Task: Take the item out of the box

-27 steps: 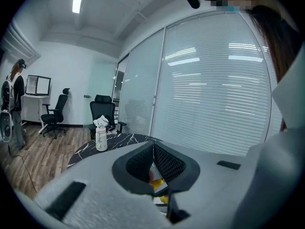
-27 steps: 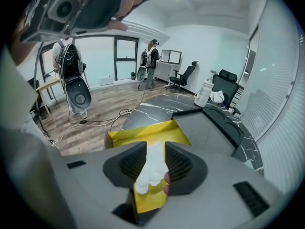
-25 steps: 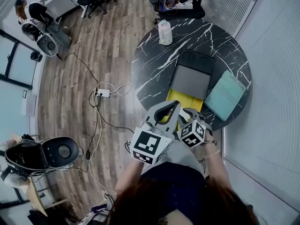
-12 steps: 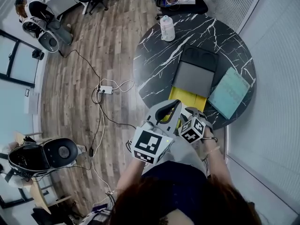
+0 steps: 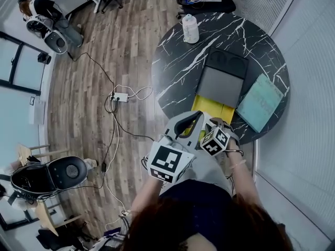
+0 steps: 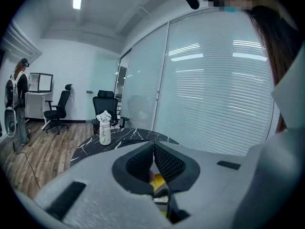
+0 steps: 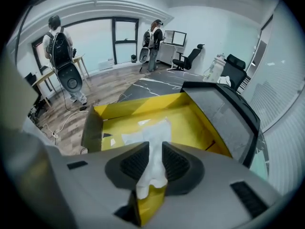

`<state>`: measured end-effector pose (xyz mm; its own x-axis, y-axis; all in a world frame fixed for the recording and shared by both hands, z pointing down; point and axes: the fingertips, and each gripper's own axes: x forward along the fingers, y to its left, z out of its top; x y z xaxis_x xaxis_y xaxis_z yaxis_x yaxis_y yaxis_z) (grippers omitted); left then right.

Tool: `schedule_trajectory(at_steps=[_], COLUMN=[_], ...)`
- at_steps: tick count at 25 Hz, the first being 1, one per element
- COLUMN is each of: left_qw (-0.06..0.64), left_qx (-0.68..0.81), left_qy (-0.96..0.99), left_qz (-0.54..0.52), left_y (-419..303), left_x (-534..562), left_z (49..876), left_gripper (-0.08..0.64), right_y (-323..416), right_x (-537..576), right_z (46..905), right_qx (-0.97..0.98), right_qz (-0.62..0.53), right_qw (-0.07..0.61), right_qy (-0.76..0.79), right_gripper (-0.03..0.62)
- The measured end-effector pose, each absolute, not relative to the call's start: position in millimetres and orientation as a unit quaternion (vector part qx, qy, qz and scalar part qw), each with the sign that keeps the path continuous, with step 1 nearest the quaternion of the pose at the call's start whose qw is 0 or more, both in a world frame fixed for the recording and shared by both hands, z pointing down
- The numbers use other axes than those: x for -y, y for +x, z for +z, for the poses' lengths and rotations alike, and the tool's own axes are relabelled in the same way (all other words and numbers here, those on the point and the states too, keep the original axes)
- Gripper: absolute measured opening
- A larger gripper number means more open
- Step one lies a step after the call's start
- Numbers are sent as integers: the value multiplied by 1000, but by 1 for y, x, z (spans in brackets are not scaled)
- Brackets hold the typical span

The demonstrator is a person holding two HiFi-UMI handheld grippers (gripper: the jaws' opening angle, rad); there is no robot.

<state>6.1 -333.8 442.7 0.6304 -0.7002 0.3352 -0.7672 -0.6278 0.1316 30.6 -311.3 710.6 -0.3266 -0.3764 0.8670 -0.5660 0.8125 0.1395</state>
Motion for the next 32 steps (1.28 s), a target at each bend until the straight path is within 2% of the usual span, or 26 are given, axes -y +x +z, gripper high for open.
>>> schedule_trajectory(at_steps=[15,32], left_qw=[138,124], left_qx=[425,434], left_qy=[886,885], left_qz=[128,113], left_y=[-6,-17], left_x=[324,296], left_z=[444,432], left_gripper=[28,28], right_y=[31,36], right_x=[312,301], right_z=[719,694], right_qx=[801,801], right_qz=[102,94], right_qw=[517,491], right_qy=[284,330], right_gripper=[29,25])
